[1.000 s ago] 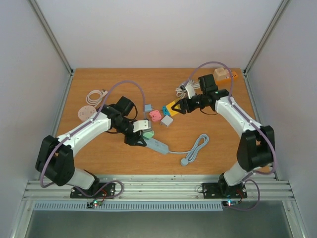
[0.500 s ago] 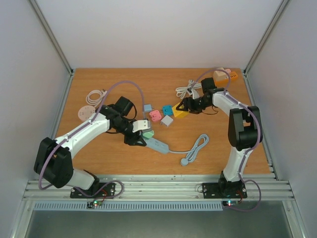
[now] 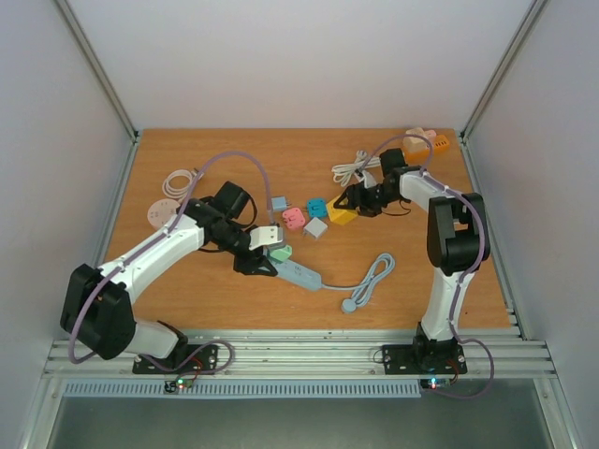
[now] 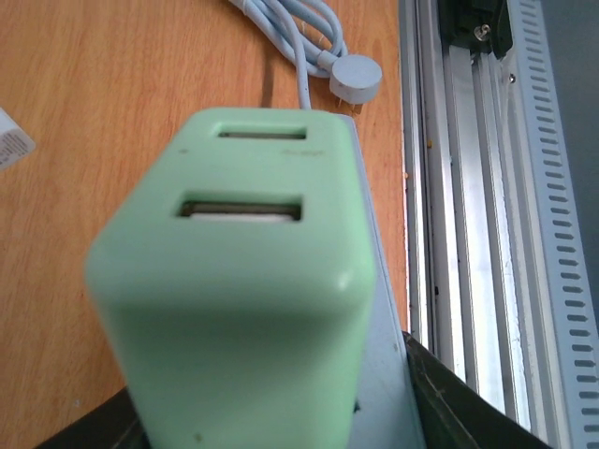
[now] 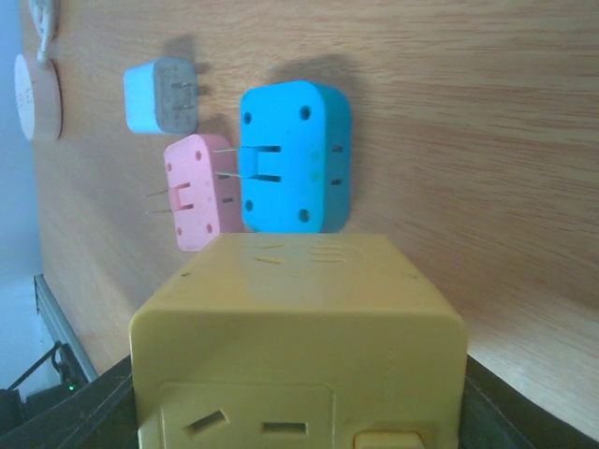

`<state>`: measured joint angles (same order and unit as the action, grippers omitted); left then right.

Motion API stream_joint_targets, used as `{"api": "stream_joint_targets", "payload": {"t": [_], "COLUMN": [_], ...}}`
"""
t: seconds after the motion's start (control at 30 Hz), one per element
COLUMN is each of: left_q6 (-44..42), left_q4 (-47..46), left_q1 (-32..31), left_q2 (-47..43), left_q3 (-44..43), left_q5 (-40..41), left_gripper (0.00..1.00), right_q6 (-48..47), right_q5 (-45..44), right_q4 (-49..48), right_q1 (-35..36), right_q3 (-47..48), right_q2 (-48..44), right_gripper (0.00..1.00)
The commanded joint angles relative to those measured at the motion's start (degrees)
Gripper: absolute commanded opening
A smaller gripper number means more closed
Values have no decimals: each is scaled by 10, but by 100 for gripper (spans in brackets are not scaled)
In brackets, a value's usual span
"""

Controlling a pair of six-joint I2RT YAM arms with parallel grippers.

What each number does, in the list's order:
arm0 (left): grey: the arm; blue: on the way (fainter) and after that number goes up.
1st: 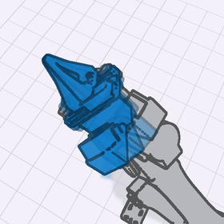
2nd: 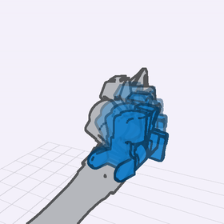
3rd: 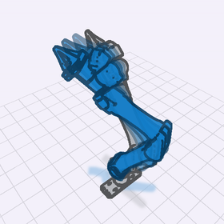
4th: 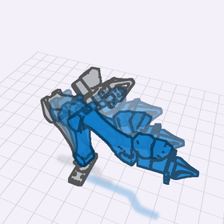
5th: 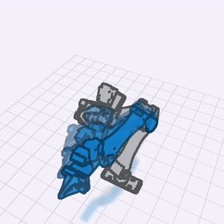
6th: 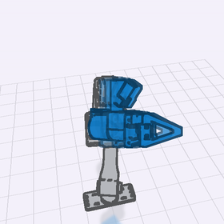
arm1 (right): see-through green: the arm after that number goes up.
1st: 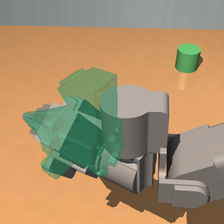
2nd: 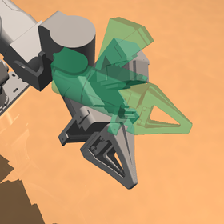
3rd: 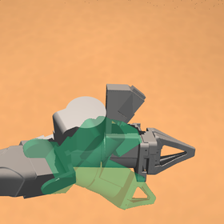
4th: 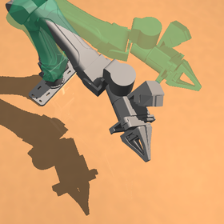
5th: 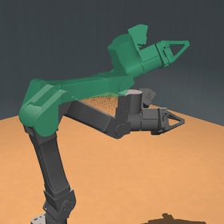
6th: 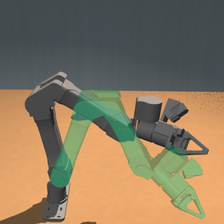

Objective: Pull the plug off the socket
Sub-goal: Place the plug at the center of the board.

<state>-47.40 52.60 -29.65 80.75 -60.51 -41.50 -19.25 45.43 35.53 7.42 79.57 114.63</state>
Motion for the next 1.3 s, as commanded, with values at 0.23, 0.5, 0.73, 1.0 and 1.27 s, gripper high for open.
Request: {"api": "stream_joint_targets", "payload": {"t": [0.23, 0.5, 0.73, 1.0, 1.27], "left_q6": [-15, -11, -14, -57, -68], "left_q4": [0, 0, 15, 78, 98], "left_q1": [-2, -2, -1, -1, -1], "left_q2": [-27, -33, -30, -18, -20], "left_q3": [0, -3, -22, -59, -71], "left_q5": [-37, -41, -51, -81, -120], "left_gripper": [0, 0, 0, 0, 0], "right_q6": [-15, -33, -81, -264, -339], "right_q5": [-57, -87, 31, 103, 94], "right_q4": [3, 1, -81, -102, -59], "right_q1": [-23, -23, -9, 103, 210], "right_q3": [-7, -12, -68, -148, -151], "right_q2": [-51, -89, -202, -343, -367], "right_gripper": [79, 96, 95, 92, 88]}}
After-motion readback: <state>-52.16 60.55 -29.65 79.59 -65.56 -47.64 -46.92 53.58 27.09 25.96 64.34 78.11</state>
